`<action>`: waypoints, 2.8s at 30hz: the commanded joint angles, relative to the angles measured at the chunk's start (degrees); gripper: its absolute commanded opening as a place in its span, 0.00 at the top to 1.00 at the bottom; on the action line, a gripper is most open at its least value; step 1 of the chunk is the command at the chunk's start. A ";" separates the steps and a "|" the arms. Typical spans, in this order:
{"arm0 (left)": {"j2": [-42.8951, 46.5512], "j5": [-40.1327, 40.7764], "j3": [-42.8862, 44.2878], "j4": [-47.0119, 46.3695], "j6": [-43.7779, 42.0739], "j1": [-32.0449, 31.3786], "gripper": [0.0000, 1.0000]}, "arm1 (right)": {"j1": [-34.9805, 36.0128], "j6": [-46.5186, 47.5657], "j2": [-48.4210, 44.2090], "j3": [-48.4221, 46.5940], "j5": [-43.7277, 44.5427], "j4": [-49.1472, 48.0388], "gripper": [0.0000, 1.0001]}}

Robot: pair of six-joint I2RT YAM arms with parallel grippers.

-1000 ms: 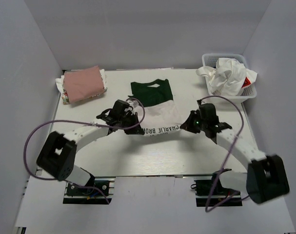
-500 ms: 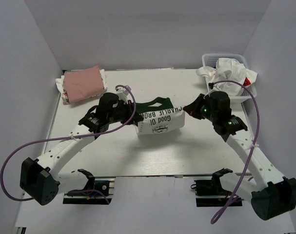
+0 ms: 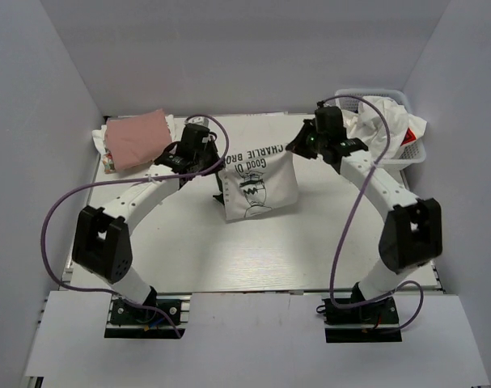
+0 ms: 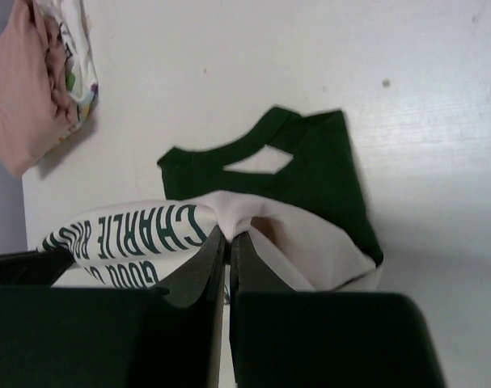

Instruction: Fold and stack the t-shirts

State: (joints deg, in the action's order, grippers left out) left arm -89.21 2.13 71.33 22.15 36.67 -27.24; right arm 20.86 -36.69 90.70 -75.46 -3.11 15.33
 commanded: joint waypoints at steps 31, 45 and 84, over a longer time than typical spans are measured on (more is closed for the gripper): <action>-19.34 -8.87 17.01 -4.20 2.62 12.31 0.00 | -0.21 19.55 18.74 -16.37 -18.40 -0.92 0.10; -35.50 -17.26 20.08 -8.28 5.61 11.86 0.00 | -1.44 8.75 23.53 3.66 -38.56 -27.02 0.10; -39.64 -11.98 22.10 -6.42 -0.97 14.41 0.00 | -2.67 -5.33 54.76 -35.89 -26.87 -20.01 0.10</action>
State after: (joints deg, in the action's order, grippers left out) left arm -128.18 -14.31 94.45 11.11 37.69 -13.21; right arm 18.04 -40.75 144.09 -109.67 -33.30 -10.87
